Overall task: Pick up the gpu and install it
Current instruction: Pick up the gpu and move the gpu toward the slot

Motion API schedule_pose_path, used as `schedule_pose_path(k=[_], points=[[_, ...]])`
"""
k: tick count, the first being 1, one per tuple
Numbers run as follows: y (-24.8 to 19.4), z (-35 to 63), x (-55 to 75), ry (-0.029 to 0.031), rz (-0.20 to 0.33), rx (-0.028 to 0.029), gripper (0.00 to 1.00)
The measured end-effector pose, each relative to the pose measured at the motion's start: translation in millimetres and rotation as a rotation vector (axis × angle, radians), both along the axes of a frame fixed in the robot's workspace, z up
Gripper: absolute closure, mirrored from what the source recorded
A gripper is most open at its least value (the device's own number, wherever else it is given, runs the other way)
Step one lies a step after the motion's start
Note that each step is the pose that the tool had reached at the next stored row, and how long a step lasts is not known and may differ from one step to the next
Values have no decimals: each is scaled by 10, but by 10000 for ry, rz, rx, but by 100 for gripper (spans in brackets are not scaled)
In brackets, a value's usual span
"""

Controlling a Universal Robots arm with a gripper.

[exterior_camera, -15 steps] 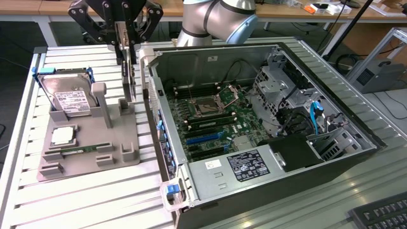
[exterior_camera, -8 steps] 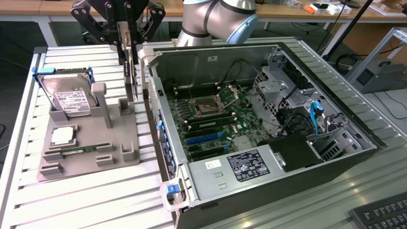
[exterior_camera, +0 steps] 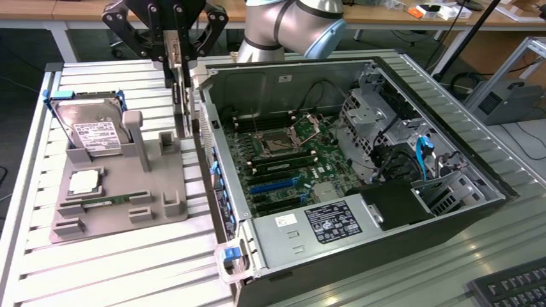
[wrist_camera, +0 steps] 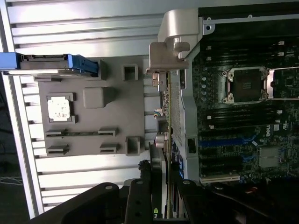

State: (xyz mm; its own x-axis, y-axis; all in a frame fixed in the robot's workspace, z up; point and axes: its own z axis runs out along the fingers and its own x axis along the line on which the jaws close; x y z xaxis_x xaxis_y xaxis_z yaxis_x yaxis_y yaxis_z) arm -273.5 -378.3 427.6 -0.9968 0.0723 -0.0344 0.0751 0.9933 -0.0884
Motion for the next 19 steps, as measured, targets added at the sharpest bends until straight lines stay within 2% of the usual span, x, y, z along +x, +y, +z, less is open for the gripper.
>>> schedule_pose_path(k=[19], points=[[-62,-5,190,0,0,-11,73]])
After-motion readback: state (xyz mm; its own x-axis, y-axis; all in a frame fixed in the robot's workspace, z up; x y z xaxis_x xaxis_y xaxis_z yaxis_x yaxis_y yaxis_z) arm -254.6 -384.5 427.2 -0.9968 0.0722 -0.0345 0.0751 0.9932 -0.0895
